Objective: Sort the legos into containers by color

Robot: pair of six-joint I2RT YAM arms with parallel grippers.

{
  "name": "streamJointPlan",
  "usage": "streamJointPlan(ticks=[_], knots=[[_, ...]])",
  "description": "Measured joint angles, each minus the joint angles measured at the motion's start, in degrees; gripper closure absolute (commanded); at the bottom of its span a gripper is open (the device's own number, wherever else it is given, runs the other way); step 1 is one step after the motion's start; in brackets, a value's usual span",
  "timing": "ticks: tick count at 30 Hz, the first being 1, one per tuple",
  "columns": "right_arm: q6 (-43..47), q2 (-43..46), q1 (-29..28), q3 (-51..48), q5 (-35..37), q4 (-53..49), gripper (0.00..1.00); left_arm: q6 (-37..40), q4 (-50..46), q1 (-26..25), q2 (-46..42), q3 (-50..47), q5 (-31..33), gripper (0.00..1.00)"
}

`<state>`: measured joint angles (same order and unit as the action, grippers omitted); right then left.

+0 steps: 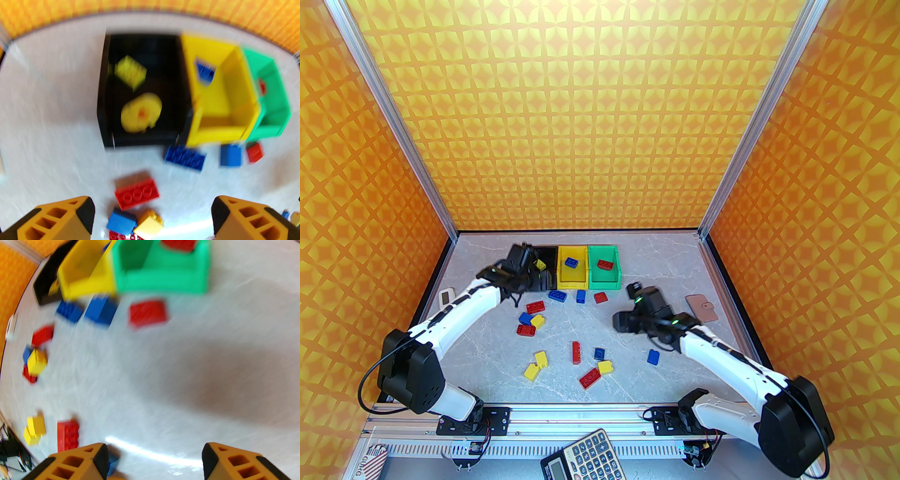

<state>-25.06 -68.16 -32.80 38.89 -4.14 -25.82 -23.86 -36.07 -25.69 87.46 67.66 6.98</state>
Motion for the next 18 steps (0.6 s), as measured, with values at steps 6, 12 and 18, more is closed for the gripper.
streamJointPlan(ticks=[6,12,18], knots=[[-9.3,-7.2,-12.5,-0.7,3.8,0.8,0.29,-1.7,1.2,-1.3,0.0,-1.6,-0.5,0.14],[-16.1,-11.2,-18.6,-0.3,7.4,1.5,0.3,-1.7,1.6,-1.4,0.3,0.0,-0.6,0.14],[-18.6,-14.8,-20.9,2.3,9.0,1.7,0.34,-1.6,1.9,-1.4,0.3,0.0,-0.6,0.14]])
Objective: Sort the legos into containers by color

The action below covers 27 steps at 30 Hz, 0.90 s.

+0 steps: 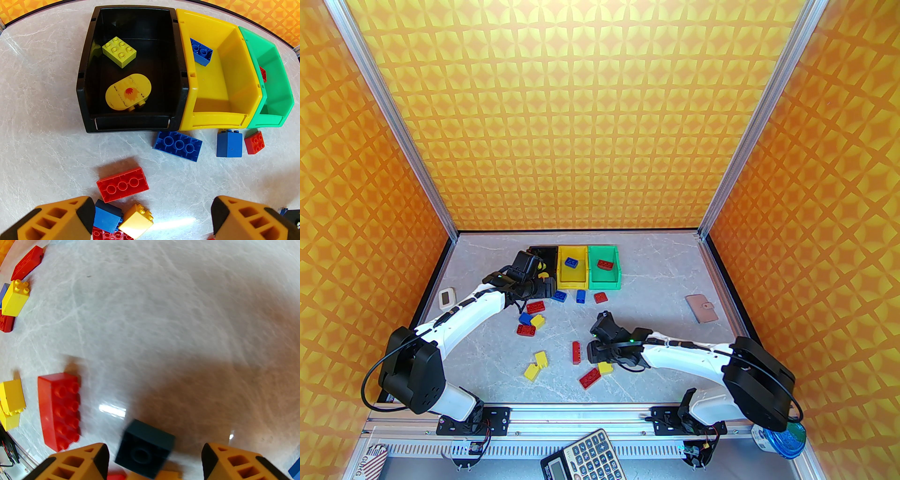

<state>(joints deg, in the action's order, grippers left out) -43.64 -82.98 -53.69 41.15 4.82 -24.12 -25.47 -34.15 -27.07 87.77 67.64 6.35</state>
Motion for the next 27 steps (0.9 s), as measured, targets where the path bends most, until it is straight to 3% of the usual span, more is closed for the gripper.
streamJointPlan(ticks=[8,17,23,27], knots=[[-0.9,-4.8,-0.7,3.9,1.4,-0.5,0.54,0.0,0.0,0.0,0.0,0.0,-0.1,0.14],[-0.6,-7.7,-0.7,5.2,1.7,-1.8,0.54,0.2,0.0,0.0,0.0,0.0,-0.1,0.14],[0.6,-8.2,-0.9,6.1,2.2,-2.7,0.65,0.2,0.0,0.0,0.0,0.0,-0.1,0.14],[2.1,-8.2,-0.9,7.7,3.1,-3.7,0.67,0.2,0.0,0.0,0.0,0.0,-0.1,0.15]])
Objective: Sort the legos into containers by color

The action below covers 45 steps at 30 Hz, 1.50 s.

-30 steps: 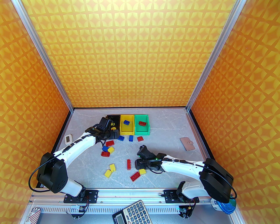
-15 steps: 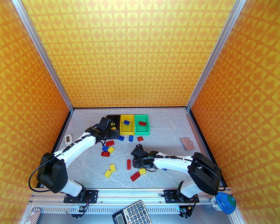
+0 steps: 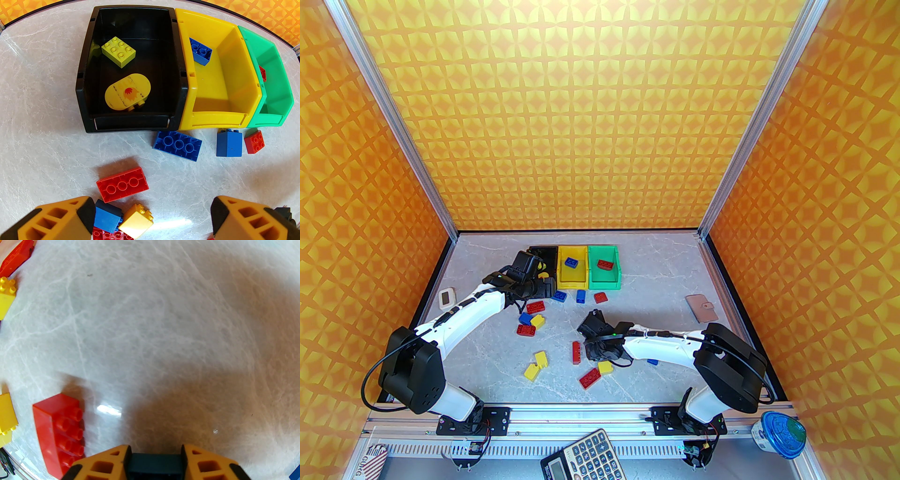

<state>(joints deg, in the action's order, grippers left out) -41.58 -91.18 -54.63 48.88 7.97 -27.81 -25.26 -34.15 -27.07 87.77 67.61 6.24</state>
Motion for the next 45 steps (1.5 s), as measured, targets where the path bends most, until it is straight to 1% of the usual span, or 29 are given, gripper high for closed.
streamJointPlan(ticks=[3,6,10,13,17,23,24,25,26,28,29,31,35,38,42,45], knots=[[2.5,0.1,0.1,2.7,1.9,-1.4,0.67,0.0,0.0,0.0,0.0,0.0,0.0,0.15],[6.2,0.2,1.5,7.7,3.6,-2.6,0.67,-0.1,0.0,-0.3,0.0,0.0,0.0,0.16],[12.0,0.0,5.8,15.4,4.4,-2.1,0.68,-0.4,0.0,-1.2,0.0,0.0,0.0,0.16],[15.7,-1.9,9.1,22.1,4.7,-1.1,0.68,-0.7,0.0,-1.7,0.0,0.0,0.0,0.16],[19.7,-8.4,12.9,31.8,4.1,0.6,0.68,-1.4,0.1,-1.9,-0.2,-0.6,0.0,0.16],[22.9,-21.4,17.4,46.4,0.4,0.6,0.66,-2.5,0.0,-2.0,-2.2,-2.9,0.0,0.16],[23.2,-23.2,18.1,48.6,-0.1,0.1,0.64,-2.8,0.0,-2.1,-2.8,-3.3,0.0,0.16],[23.5,-24.9,18.8,50.8,-0.6,-0.3,0.59,-3.1,0.0,-2.1,-3.3,-3.8,0.0,0.16],[23.7,-26.5,19.3,52.9,-1.1,-0.8,0.52,-3.3,-0.1,-2.2,-3.9,-4.2,0.0,0.16],[24.6,-29.6,20.3,57.1,-2.0,-2.2,0.36,-3.5,-0.1,-2.3,-5.0,-4.8,0.0,0.16],[24.9,-30.9,20.7,59.3,-2.4,-3.3,0.32,-3.5,-0.1,-2.3,-5.4,-5.1,0.0,0.16],[25.7,-32.9,21.0,62.6,-2.9,-5.0,0.29,-3.8,-0.1,-2.3,-5.9,-5.3,0.0,0.16],[26.3,-32.9,21.1,63.5,-3.6,-6.7,0.29,-4.1,-0.2,-2.3,-5.9,-5.5,0.0,0.15],[26.5,-31.0,21.0,60.6,-3.9,-6.8,0.29,-4.2,-0.3,-2.3,-5.9,-5.5,0.0,0.16],[26.5,-24.6,21.0,52.4,-4.2,-6.4,0.29,-4.2,-0.3,-2.3,-5.9,-5.5,0.0,0.15],[26.4,-17.7,21.0,45.2,-4.3,-5.2,0.28,-4.3,-0.3,-2.3,-5.6,-5.5,0.0,0.16]])
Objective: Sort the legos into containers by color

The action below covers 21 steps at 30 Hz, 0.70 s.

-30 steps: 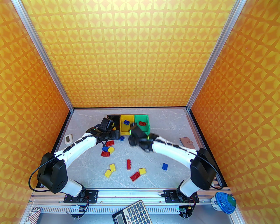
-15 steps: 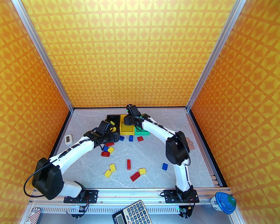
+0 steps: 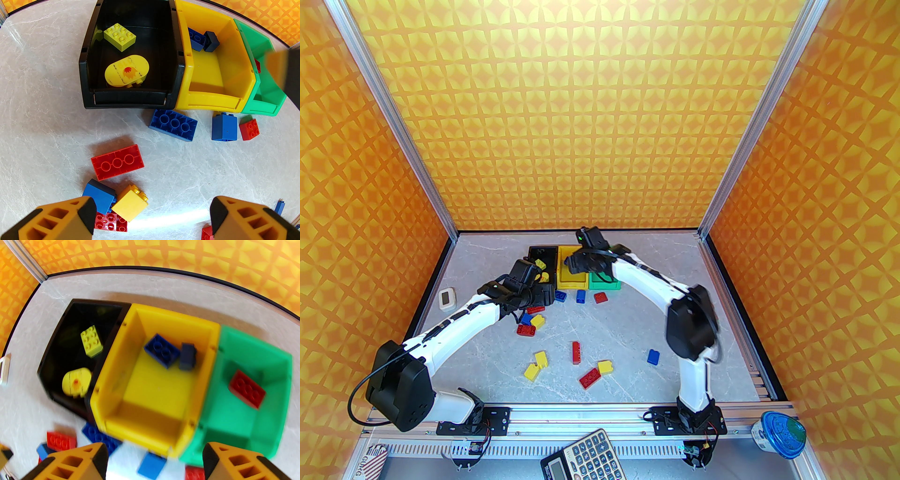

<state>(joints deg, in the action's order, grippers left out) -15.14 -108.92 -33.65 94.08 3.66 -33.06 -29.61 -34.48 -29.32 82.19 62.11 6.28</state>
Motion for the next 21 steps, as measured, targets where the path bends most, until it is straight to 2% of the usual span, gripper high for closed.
streamJointPlan(ticks=[9,21], knots=[[0.0,16.2,0.0,-14.5,0.0,2.7,0.27,-2.2,-1.2,0.5,2.2,-2.6,2.4,0.15],[-0.6,21.2,0.0,-21.7,0.9,2.4,0.27,-5.3,-0.6,2.8,5.9,-7.2,3.4,0.16]])
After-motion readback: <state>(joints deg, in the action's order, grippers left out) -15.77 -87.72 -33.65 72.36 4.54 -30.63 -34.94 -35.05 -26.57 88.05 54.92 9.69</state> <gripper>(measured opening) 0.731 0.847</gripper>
